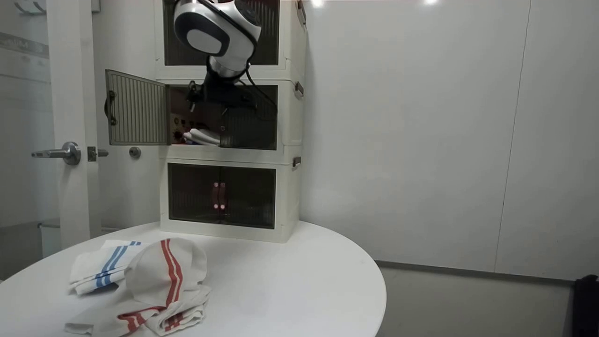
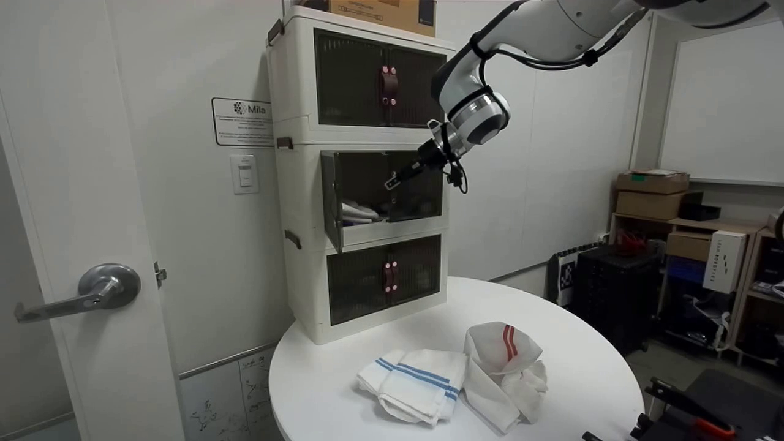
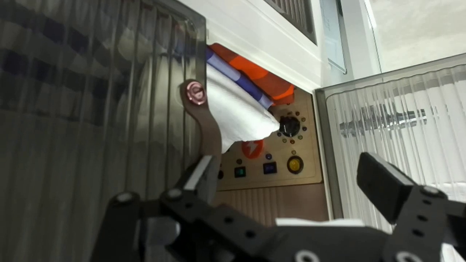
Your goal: Open the right door of the cabinet in the middle
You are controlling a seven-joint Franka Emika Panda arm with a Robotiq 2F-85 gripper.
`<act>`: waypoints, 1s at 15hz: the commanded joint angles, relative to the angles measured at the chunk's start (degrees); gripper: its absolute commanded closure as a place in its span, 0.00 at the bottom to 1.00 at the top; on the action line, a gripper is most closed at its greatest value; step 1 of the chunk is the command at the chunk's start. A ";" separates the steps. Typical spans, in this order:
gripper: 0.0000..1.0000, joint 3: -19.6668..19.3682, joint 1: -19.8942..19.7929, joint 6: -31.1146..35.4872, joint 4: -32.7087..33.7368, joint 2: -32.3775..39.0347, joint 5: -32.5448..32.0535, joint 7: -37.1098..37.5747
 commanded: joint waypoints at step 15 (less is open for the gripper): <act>0.45 1.43 -2.76 -4.53 4.14 3.53 -1.83 1.18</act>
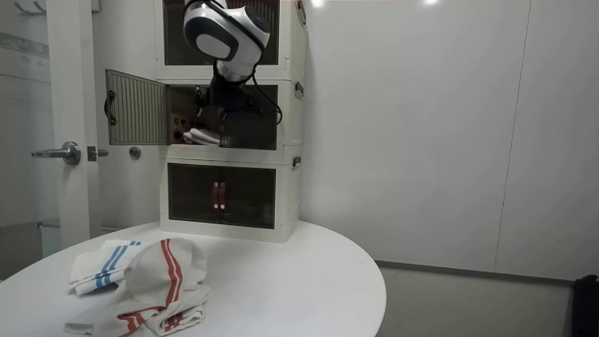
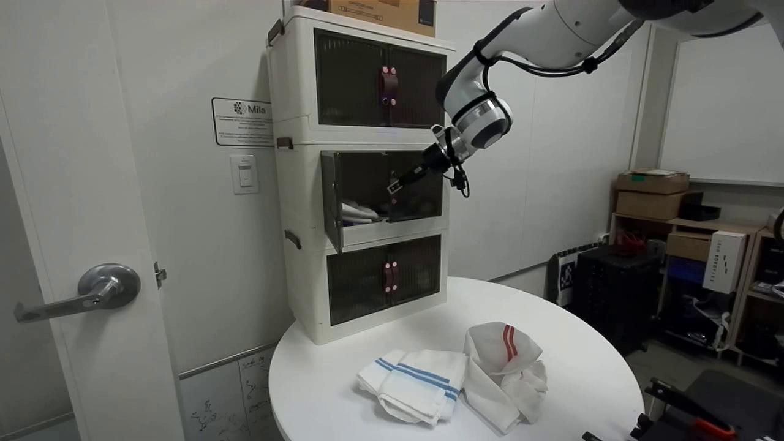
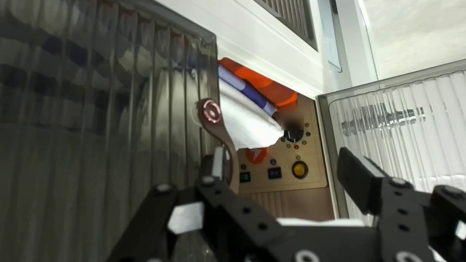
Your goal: Open the right door of the cabinet in the middle
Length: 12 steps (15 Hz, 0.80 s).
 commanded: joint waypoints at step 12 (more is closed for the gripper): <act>0.98 1.49 -1.54 -3.36 1.94 0.90 -0.63 -0.25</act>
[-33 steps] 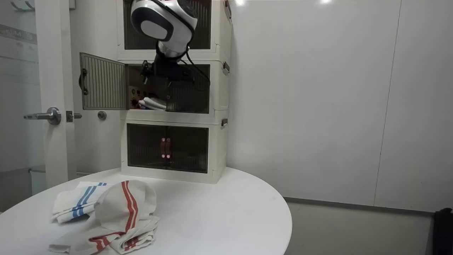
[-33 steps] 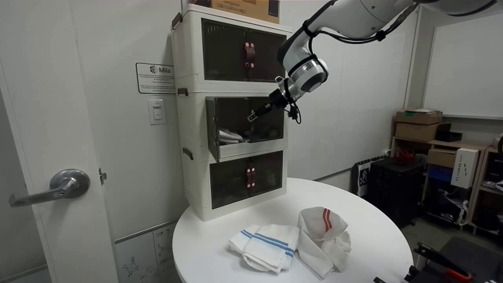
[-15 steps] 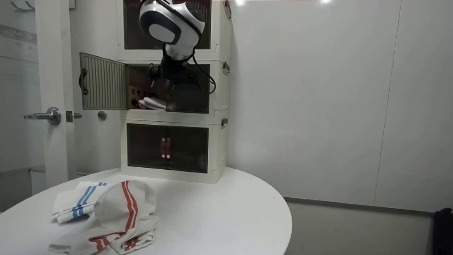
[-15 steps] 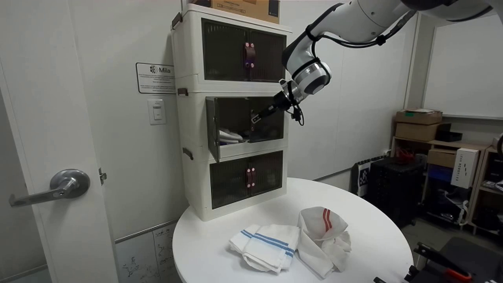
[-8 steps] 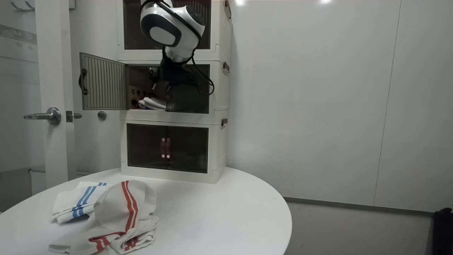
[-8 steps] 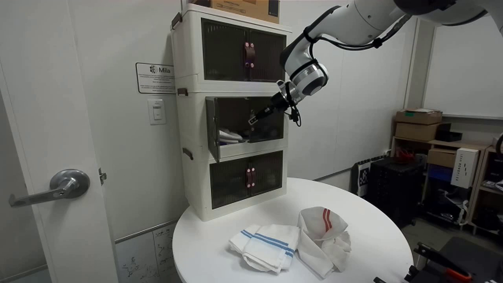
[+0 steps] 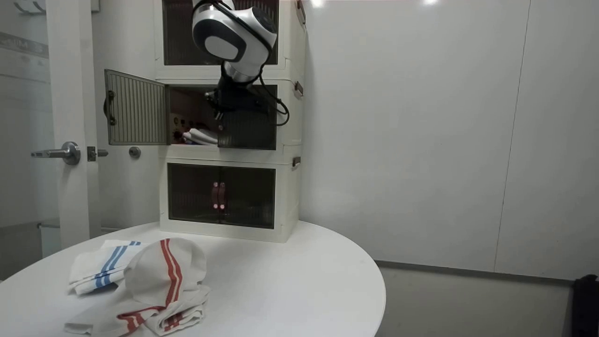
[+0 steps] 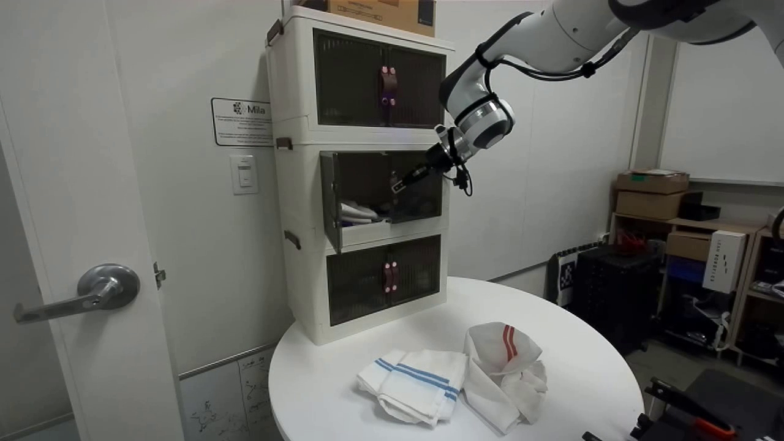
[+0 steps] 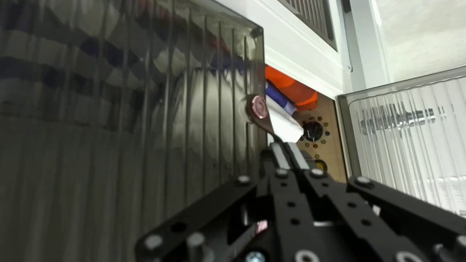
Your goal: Open the right door of the cabinet in the middle
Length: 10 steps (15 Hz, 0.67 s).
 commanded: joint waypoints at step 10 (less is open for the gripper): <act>0.96 1.83 -0.39 -4.30 -12.90 -8.64 3.34 -5.13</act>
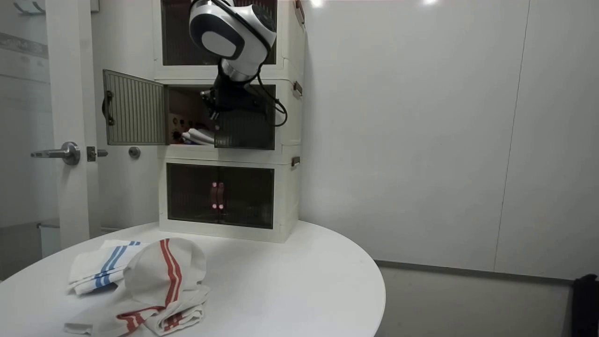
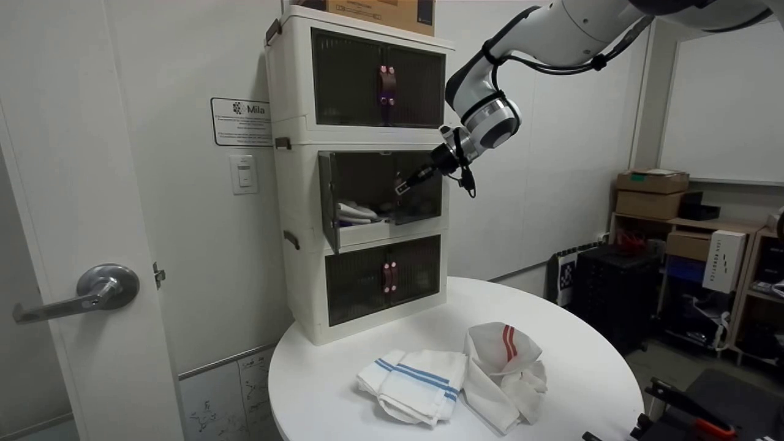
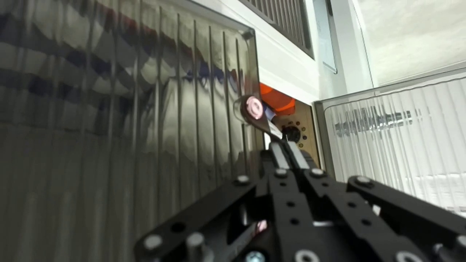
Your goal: Open the right door of the cabinet in the middle
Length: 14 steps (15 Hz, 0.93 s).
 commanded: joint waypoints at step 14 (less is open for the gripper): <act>0.05 -0.55 2.75 3.32 -16.39 -16.19 3.33 4.14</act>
